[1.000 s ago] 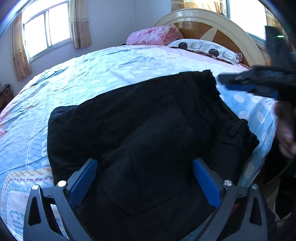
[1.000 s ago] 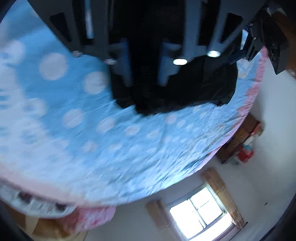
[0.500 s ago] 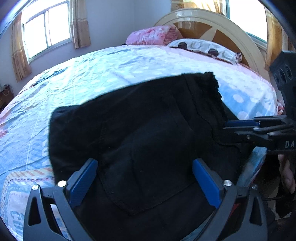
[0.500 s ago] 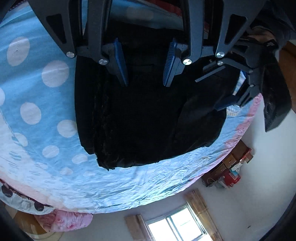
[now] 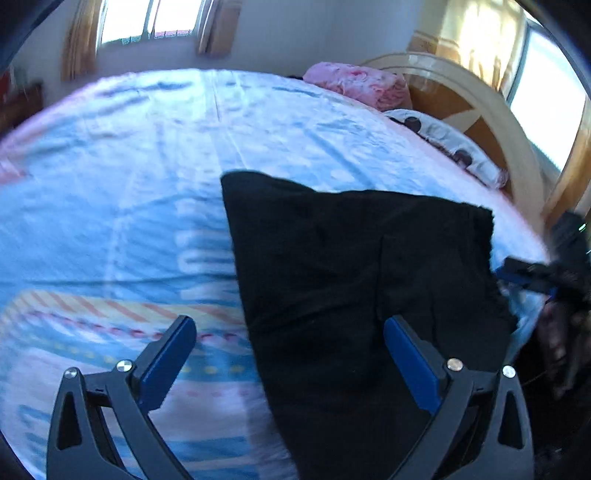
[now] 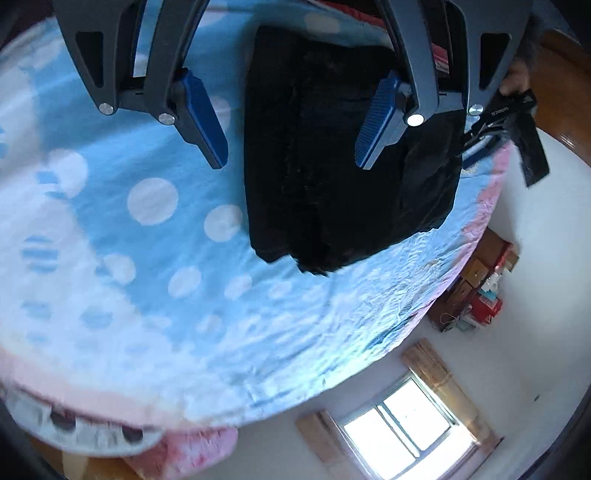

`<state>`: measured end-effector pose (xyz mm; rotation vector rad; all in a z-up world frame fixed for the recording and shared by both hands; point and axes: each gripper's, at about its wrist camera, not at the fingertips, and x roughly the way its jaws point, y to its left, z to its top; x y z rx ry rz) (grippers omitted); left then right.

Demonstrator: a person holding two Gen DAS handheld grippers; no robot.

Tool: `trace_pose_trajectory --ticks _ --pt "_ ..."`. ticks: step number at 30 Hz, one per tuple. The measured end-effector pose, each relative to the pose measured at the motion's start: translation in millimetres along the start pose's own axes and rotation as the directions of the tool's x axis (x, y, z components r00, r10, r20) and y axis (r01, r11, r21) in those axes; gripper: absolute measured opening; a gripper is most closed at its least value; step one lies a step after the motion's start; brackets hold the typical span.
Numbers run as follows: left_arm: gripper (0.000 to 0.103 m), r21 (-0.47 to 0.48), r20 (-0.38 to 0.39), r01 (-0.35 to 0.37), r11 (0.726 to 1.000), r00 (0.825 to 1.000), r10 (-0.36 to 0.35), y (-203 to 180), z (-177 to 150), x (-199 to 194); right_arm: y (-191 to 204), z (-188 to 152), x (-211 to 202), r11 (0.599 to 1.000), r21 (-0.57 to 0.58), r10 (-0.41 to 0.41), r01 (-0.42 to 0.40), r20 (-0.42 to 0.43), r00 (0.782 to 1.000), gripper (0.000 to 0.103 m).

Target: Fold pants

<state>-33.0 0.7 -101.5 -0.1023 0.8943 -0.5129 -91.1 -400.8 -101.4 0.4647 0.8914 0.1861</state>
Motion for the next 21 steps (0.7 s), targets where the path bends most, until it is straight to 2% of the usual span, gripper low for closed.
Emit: trace_pose_trajectory --ticks 1,4,8,11,14,16,18,19,20,21 --pt "0.103 -0.006 0.007 0.016 1.0 1.0 -0.016 0 0 2 -3 1 6 1.0 0.011 0.012 -0.011 -0.014 1.0 0.073" --pt "0.103 0.028 0.007 -0.002 1.0 1.0 0.002 -6 1 8 -2 0 11 1.0 0.004 0.021 -0.021 -0.016 1.0 0.073" --pt "0.103 0.031 -0.01 0.006 1.0 1.0 -0.005 -16 8 15 7 -3 17 0.999 -0.041 0.008 -0.009 -0.023 1.0 0.073" --pt "0.103 0.02 -0.021 0.01 1.0 1.0 -0.009 -9 10 14 16 -3 25 0.997 -0.081 0.012 -0.015 -0.033 0.999 0.074" --pt "0.103 0.0 -0.02 0.075 0.997 0.997 -0.075 -12 14 19 17 -3 28 0.996 -0.083 0.022 -0.024 -0.026 0.999 0.074" --pt "0.103 0.018 -0.012 0.051 0.999 0.999 -0.051 -21 11 23 16 -3 34 0.996 -0.086 0.013 -0.015 -0.026 1.0 0.074" --pt "0.103 0.038 -0.01 0.019 0.999 1.0 -0.019 -28 12 25 27 -5 40 0.988 -0.147 -0.047 0.043 -0.026 0.999 0.074" --pt "0.099 0.026 -0.006 0.01 1.0 1.0 -0.01 -28 12 25 31 -6 41 0.984 -0.166 -0.072 0.068 -0.019 0.997 0.073" --pt "0.085 0.02 0.004 -0.009 1.0 1.0 0.008 -28 12 23 34 -7 39 0.981 -0.173 -0.088 0.084 -0.012 0.996 0.065" --pt "0.078 0.022 0.016 -0.028 0.999 0.999 0.027 -27 11 19 35 -8 37 0.981 -0.177 -0.085 0.082 -0.01 0.996 0.056"
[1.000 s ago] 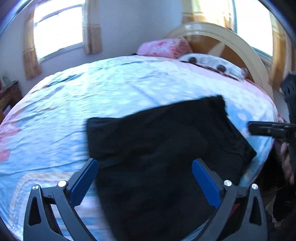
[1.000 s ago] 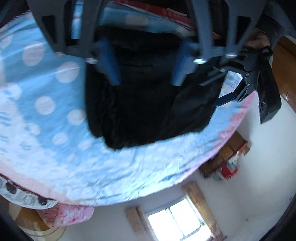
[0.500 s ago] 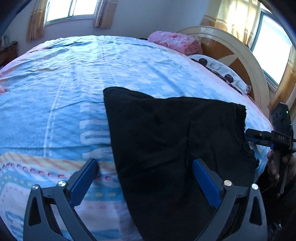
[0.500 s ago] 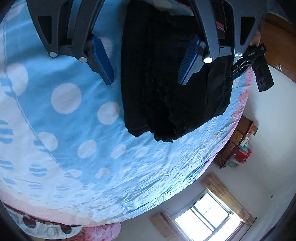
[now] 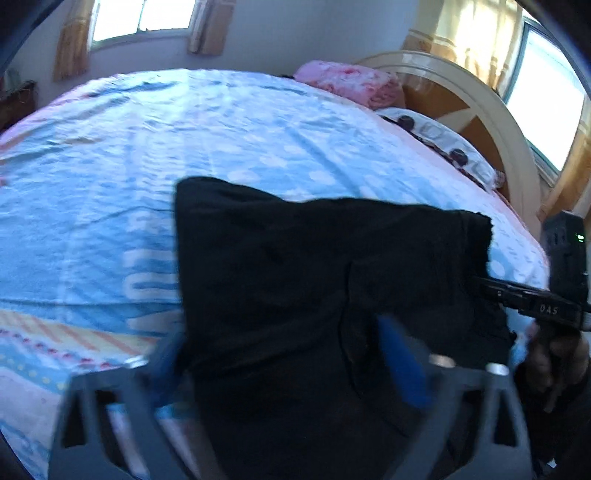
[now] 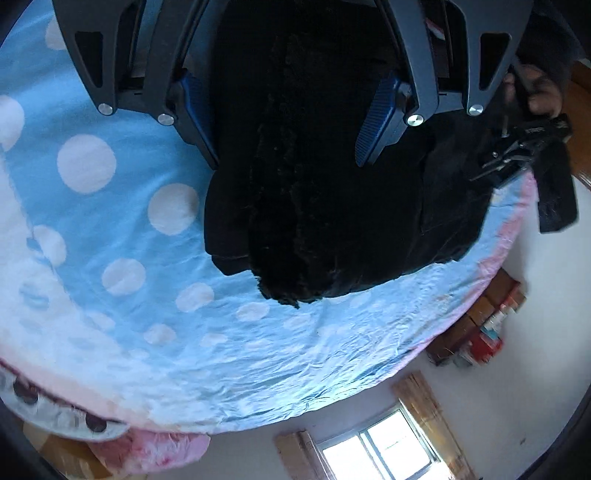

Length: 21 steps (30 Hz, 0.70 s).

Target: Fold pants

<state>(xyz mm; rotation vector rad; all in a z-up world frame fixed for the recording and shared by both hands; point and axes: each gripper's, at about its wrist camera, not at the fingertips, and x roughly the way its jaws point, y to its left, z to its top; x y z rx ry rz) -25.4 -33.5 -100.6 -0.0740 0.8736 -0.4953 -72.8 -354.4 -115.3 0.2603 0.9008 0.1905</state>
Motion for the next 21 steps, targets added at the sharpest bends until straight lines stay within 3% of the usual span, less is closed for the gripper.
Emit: trace_pose_trajectory --ticks 2,5,11,15,21 --pt "0.046 0.008 0.019 0.024 1.0 1.0 -0.024 2 -2 -7 0 -3 -5 0.998 0.022 0.067 -0.067 0.003 0.998 0.027" --pt "0.029 0.006 0.039 0.035 0.999 0.999 -0.035 1 -2 -17 19 -8 -12 0.998 -0.059 0.027 -0.025 0.036 0.999 0.022" --pt "0.024 -0.017 0.133 0.046 0.999 0.99 -0.044 8 5 -53 64 15 -40 0.98 -0.199 0.034 -0.013 0.103 0.994 0.02" --pt "0.023 -0.014 0.197 -0.014 1.0 0.98 0.016 29 18 -79 94 43 -37 0.961 -0.273 0.068 -0.04 0.091 0.994 0.02" --pt "0.023 -0.067 0.248 -0.146 0.987 0.956 0.158 93 35 -110 161 95 -1 0.914 -0.385 0.159 -0.126 0.054 0.986 0.02"
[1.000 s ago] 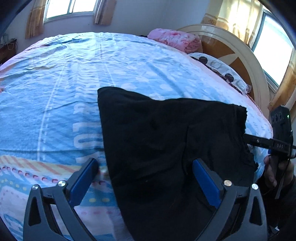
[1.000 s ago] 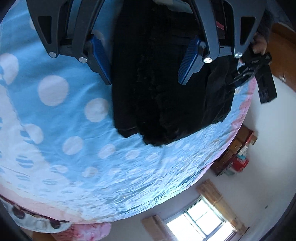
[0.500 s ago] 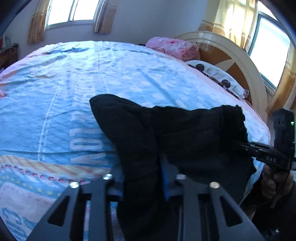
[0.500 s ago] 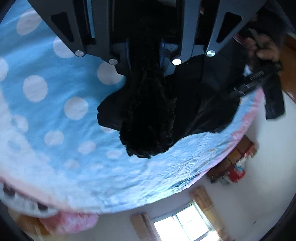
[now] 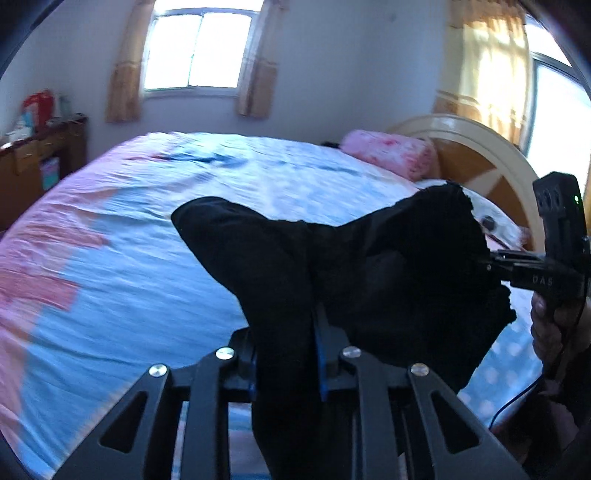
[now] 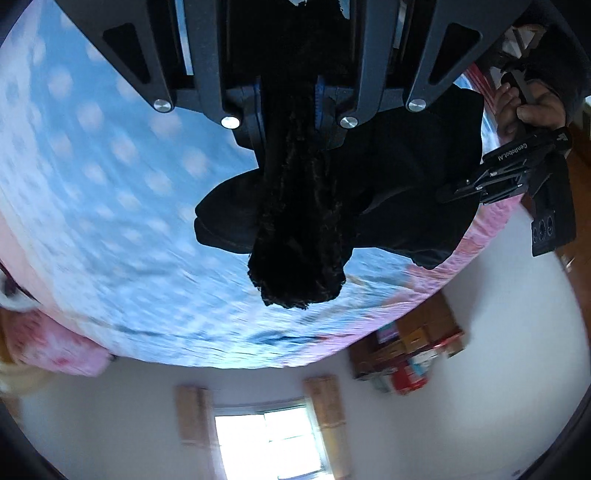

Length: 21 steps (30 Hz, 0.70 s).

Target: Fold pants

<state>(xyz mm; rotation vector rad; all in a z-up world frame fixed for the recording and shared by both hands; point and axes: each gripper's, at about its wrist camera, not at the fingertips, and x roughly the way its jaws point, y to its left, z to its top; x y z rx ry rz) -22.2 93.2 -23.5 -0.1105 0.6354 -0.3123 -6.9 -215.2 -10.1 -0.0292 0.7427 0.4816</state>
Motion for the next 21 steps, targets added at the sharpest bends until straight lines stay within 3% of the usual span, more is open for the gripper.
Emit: trace_pose_trajectory --ticks 6,14,21 --pt "0.023 -0.05 0.036 -0.135 0.99 0.99 0.137 67 18 -3 45 65 75 0.993 -0.084 0.084 -0.087 -0.032 0.996 0.02" --pt "0.023 -0.105 0.02 -0.285 0.953 0.957 0.289 139 22 6 97 120 171 0.973 -0.148 0.162 -0.175 -0.094 0.982 0.02" --pt "0.022 -0.145 -0.03 -0.327 0.934 0.945 0.327 176 12 23 120 139 237 0.964 -0.162 0.185 -0.209 -0.151 0.971 0.02"
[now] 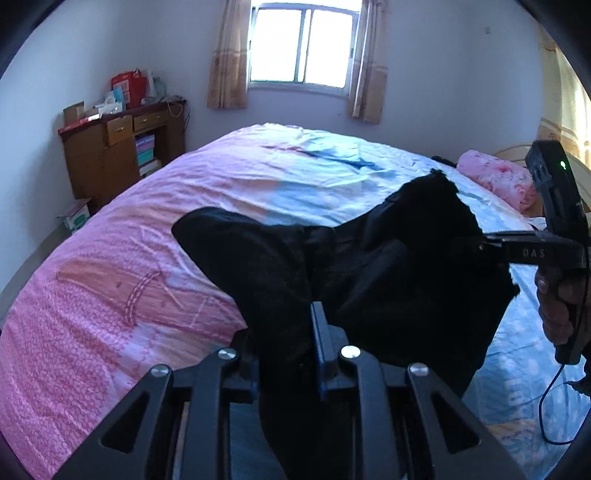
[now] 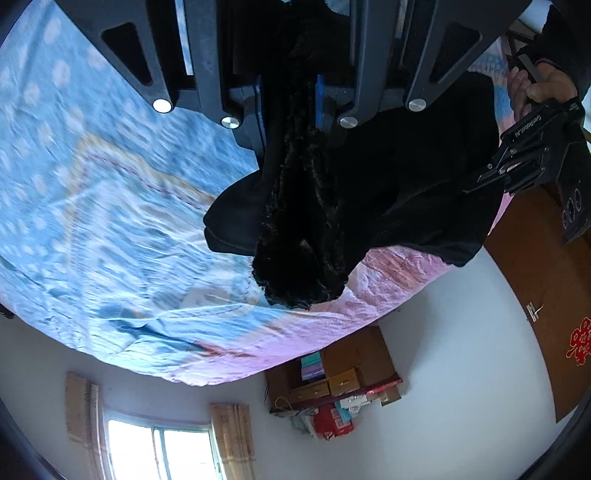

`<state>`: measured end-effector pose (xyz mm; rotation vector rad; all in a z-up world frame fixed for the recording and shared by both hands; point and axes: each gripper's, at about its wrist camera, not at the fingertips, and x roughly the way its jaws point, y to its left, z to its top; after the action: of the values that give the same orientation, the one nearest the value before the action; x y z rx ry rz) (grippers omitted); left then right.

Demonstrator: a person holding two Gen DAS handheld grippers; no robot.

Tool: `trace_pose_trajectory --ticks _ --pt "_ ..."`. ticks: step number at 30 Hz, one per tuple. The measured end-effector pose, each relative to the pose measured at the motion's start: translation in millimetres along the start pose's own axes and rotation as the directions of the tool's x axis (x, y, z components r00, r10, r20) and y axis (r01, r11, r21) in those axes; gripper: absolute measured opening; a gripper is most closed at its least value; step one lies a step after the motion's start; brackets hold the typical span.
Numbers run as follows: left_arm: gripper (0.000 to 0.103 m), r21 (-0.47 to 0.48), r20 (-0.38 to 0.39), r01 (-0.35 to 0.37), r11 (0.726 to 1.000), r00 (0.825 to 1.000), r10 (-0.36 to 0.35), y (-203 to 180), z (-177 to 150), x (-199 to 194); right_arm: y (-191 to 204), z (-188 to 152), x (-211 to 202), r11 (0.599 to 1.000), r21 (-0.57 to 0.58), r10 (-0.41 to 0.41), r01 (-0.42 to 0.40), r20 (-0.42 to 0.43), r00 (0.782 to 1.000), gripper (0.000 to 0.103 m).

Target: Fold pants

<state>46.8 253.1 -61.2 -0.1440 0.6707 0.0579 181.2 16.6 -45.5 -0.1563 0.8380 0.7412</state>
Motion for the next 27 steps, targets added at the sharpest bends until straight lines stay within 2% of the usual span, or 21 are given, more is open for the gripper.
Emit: trace_pose_trajectory --ticks 1,6,13,15,16,18,19,20,23,25,27 --pt "0.018 -0.002 -0.004 -0.008 1.0 1.0 0.008 1 -1 3 -1 2 6 1.0 0.0 0.002 -0.002 -0.004 1.0 0.02" --pt "0.018 -0.011 -0.016 -0.009 1.0 1.0 0.009 9 -6 12 -11 7 27 1.0 0.014 0.006 -0.005 -0.032 0.999 0.02" --pt "0.021 -0.015 -0.028 -0.02 1.0 0.999 0.019 9 -10 21 -25 -4 45 0.999 0.048 0.011 -0.007 -0.082 0.997 0.02" --pt "0.026 -0.009 -0.037 -0.023 1.0 0.999 0.023 10 -11 26 -28 -10 51 0.998 0.064 0.013 -0.006 -0.116 0.993 0.022" --pt "0.034 -0.006 -0.043 -0.036 0.999 0.998 0.036 12 -11 29 -32 -13 54 0.997 0.081 0.011 0.0 -0.131 0.991 0.027" --pt "0.037 0.005 -0.052 -0.048 0.999 0.998 0.048 10 -14 31 -42 -19 62 0.992 0.127 0.013 0.007 -0.152 0.988 0.038" --pt "0.039 0.008 -0.053 -0.054 0.999 0.997 0.054 9 -15 31 -46 -22 63 0.989 0.147 -0.001 0.023 -0.149 0.989 0.052" --pt "0.045 0.011 -0.052 -0.059 0.998 0.997 0.059 8 -15 30 -50 -25 63 0.986 0.164 -0.003 0.026 -0.139 0.99 0.057" --pt "0.061 0.019 -0.054 -0.101 0.995 0.993 0.102 6 -16 25 -50 -30 55 0.986 0.166 -0.009 0.031 -0.13 0.992 0.059" --pt "0.062 0.011 -0.053 -0.113 0.994 0.992 0.113 6 -15 18 -50 -32 44 0.982 0.183 -0.026 0.049 -0.123 0.992 0.061" --pt "0.071 0.001 -0.044 -0.114 0.994 0.993 0.114 5 -14 5 -54 -33 26 0.975 0.205 -0.068 0.089 -0.104 0.992 0.061"
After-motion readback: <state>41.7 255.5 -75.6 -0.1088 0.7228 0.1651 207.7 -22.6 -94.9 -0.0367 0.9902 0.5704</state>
